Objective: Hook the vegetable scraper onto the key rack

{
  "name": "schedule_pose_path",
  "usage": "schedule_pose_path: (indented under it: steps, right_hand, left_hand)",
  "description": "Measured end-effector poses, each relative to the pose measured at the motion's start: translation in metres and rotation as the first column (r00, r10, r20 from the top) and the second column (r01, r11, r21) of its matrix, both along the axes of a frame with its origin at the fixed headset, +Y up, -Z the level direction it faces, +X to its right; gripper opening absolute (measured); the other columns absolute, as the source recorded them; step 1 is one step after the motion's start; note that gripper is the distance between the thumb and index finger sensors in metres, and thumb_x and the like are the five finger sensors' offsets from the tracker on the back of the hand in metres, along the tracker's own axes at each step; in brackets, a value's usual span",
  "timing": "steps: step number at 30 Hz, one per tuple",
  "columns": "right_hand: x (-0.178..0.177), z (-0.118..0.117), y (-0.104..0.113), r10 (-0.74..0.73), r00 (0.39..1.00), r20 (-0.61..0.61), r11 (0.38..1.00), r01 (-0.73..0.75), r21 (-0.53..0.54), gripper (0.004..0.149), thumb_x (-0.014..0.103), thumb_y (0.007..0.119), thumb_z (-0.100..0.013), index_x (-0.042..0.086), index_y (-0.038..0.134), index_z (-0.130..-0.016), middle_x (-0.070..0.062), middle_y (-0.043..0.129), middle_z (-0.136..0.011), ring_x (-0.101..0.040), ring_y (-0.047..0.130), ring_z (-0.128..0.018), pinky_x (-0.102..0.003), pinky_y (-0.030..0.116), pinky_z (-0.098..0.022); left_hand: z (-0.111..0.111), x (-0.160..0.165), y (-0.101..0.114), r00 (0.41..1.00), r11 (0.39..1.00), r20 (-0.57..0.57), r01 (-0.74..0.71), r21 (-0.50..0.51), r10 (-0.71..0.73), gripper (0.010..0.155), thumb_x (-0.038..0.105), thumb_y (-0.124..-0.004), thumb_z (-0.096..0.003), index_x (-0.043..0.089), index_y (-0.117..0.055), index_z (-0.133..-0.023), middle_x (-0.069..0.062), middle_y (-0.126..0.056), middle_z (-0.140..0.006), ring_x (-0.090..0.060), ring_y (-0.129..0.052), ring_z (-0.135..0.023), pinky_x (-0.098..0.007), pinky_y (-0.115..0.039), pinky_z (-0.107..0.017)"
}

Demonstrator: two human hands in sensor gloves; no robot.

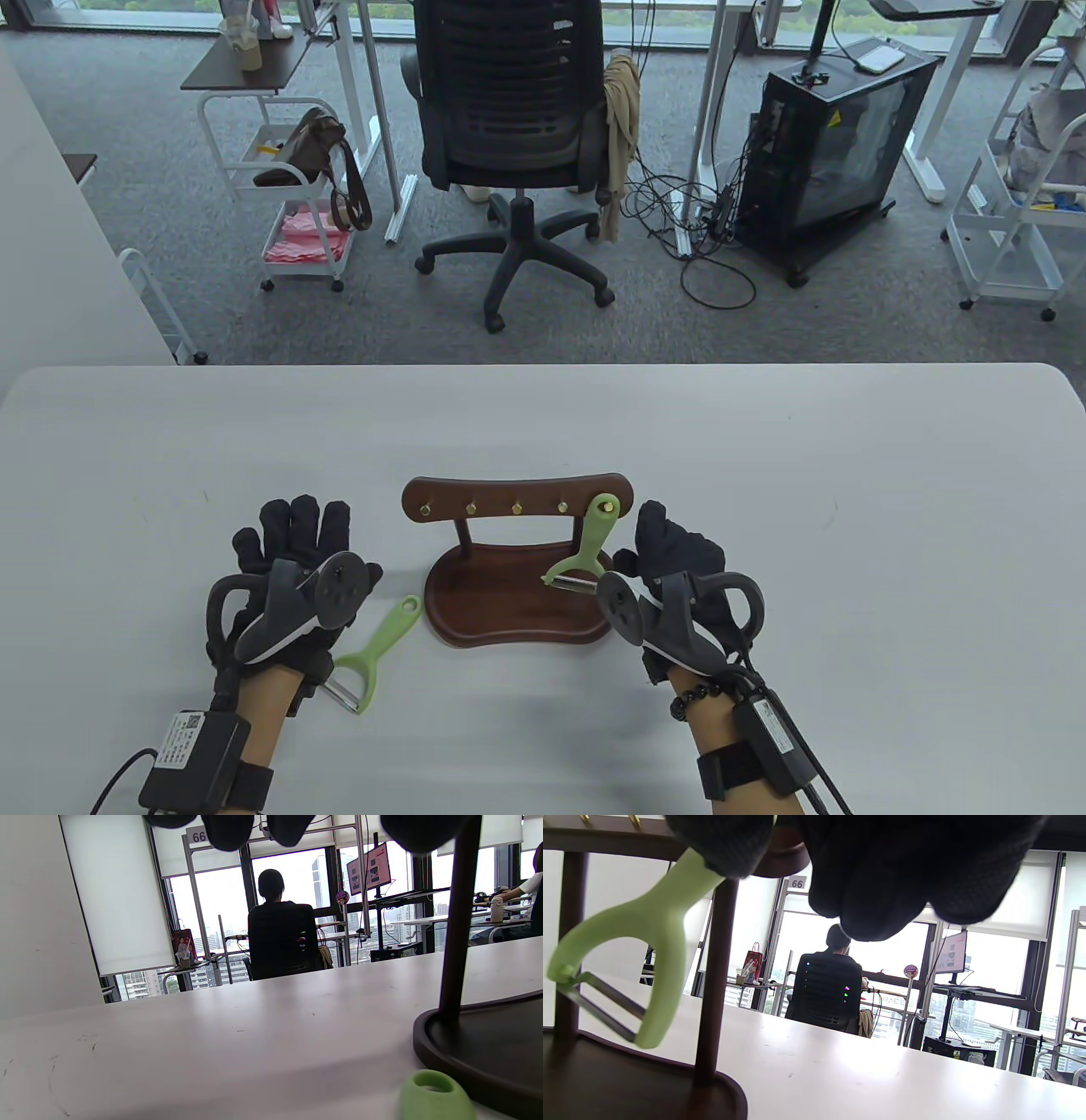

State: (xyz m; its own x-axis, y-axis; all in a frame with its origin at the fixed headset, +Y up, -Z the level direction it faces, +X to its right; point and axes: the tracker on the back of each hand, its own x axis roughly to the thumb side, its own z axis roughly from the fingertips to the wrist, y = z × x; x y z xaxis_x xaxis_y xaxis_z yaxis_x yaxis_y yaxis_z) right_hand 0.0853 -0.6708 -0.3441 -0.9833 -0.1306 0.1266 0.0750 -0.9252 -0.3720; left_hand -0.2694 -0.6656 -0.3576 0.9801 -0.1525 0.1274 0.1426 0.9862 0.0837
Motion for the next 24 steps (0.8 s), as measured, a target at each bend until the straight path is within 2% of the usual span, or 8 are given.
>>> schedule_pose_path:
  steps: [3,6,11,17,24]
  right_hand:
    - [0.01,0.001,-0.001,-0.027,1.0,0.006,0.998,0.027,-0.05,0.069,0.04,0.068,-0.057,-0.01,0.06,-0.104,-0.023,0.082,-0.089,-0.038,0.096,-0.071,-0.062,0.082,-0.058]
    - [0.022,0.002,-0.003,-0.037,0.999,0.008,0.994,0.038,-0.104,0.07,0.04,0.067,-0.057,-0.008,0.054,-0.107,-0.027,0.074,-0.098,-0.046,0.088,-0.082,-0.065,0.076,-0.063]
    - [0.04,0.002,-0.008,-0.057,0.998,0.019,0.974,0.06,-0.218,0.073,0.04,0.065,-0.058,-0.007,0.044,-0.111,-0.037,0.05,-0.111,-0.062,0.062,-0.099,-0.074,0.059,-0.068]
    - [0.053,-0.001,-0.014,-0.048,0.998,0.032,0.932,0.056,-0.358,0.08,0.041,0.064,-0.059,-0.007,0.03,-0.113,-0.039,0.029,-0.114,-0.067,0.035,-0.101,-0.079,0.043,-0.068]
    - [0.059,-0.004,-0.02,-0.056,0.997,0.054,0.883,0.075,-0.463,0.083,0.042,0.063,-0.059,-0.008,0.023,-0.113,-0.041,0.018,-0.112,-0.07,0.024,-0.099,-0.081,0.036,-0.067]
  left_hand:
    - [0.0,0.0,0.0,1.0,1.0,0.002,0.003,-0.002,-0.003,0.08,0.059,-0.06,-0.0564,0.01,-0.04,-0.117,-0.032,-0.039,-0.119,-0.063,-0.039,-0.107,-0.081,-0.038,-0.068]
    - [0.0,0.001,-0.001,1.0,1.0,0.003,0.004,-0.004,-0.004,0.08,0.059,-0.06,-0.0564,0.011,-0.04,-0.117,-0.032,-0.039,-0.119,-0.063,-0.039,-0.107,-0.081,-0.038,-0.068]
    - [0.001,0.002,-0.001,1.0,1.0,0.007,0.005,-0.01,-0.005,0.08,0.059,-0.06,-0.0564,0.01,-0.041,-0.117,-0.032,-0.04,-0.119,-0.063,-0.039,-0.107,-0.081,-0.038,-0.068]
    - [0.001,0.004,-0.003,1.0,1.0,0.014,0.004,-0.025,-0.004,0.08,0.059,-0.06,-0.0564,0.01,-0.041,-0.117,-0.032,-0.04,-0.119,-0.062,-0.04,-0.107,-0.081,-0.039,-0.068]
    - [0.001,0.012,-0.011,1.0,0.996,0.025,0.016,-0.085,-0.014,0.08,0.059,-0.06,-0.0564,0.01,-0.042,-0.117,-0.031,-0.042,-0.118,-0.062,-0.044,-0.107,-0.08,-0.042,-0.069]
